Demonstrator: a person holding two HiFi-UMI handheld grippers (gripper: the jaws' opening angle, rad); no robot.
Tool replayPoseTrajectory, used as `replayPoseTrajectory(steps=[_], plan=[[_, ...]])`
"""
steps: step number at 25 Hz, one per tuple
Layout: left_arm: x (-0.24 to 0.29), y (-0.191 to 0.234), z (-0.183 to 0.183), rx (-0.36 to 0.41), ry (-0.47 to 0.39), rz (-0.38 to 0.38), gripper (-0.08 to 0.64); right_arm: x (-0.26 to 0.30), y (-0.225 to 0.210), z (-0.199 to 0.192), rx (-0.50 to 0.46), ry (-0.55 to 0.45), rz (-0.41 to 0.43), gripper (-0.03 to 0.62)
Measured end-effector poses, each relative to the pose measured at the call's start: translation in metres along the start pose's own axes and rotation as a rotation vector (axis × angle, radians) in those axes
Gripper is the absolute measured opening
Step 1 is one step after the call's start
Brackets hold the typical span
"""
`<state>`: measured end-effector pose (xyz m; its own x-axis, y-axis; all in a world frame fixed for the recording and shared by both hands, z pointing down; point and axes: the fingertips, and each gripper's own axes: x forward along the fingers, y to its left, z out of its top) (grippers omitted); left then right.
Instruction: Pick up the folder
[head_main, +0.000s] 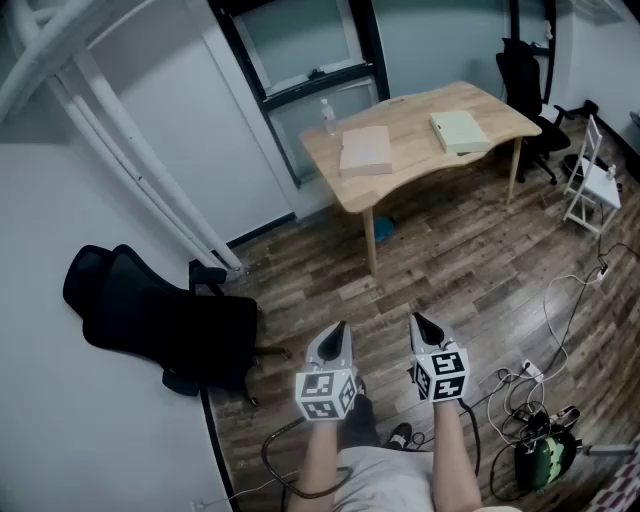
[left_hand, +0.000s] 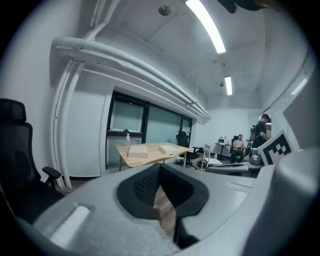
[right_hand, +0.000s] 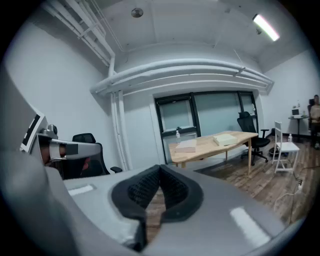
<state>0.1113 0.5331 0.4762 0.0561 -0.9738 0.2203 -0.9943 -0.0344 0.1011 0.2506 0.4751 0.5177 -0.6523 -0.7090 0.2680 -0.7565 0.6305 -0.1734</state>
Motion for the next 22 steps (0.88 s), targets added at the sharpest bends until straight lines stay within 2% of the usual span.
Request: replayPoseTrajectory(steps=[4,9,11,16,19,22], plan=[[0.008,-0.001,-0.001,-0.004,0.004,0.026,0.006,0.001,-0.006,0.004,-0.007,-0.007,0.013,0.0],[0.017,-0.009,0.0,-0.053,0.004,-0.013,0.006,0.004,-0.018,-0.001,0.004,-0.002,0.016,0.0],[0.022,-0.009,0.0,-0.051,0.007,-0.019,0.006,0.007,-0.027,0.0,0.029,-0.016,0.012,0.0],[0.042,0.008,0.008,-0.041,-0.007,-0.021,0.006,0.032,-0.042,0.008,0.167,-0.069,0.041,0.002],[0.062,0.016,0.018,-0.069,-0.055,-0.052,0.006,0.055,-0.056,0.01,0.184,-0.071,0.043,0.002],[0.097,0.033,0.034,-0.074,-0.067,-0.051,0.006,0.079,-0.07,0.022,0.173,-0.065,0.046,0.002]])
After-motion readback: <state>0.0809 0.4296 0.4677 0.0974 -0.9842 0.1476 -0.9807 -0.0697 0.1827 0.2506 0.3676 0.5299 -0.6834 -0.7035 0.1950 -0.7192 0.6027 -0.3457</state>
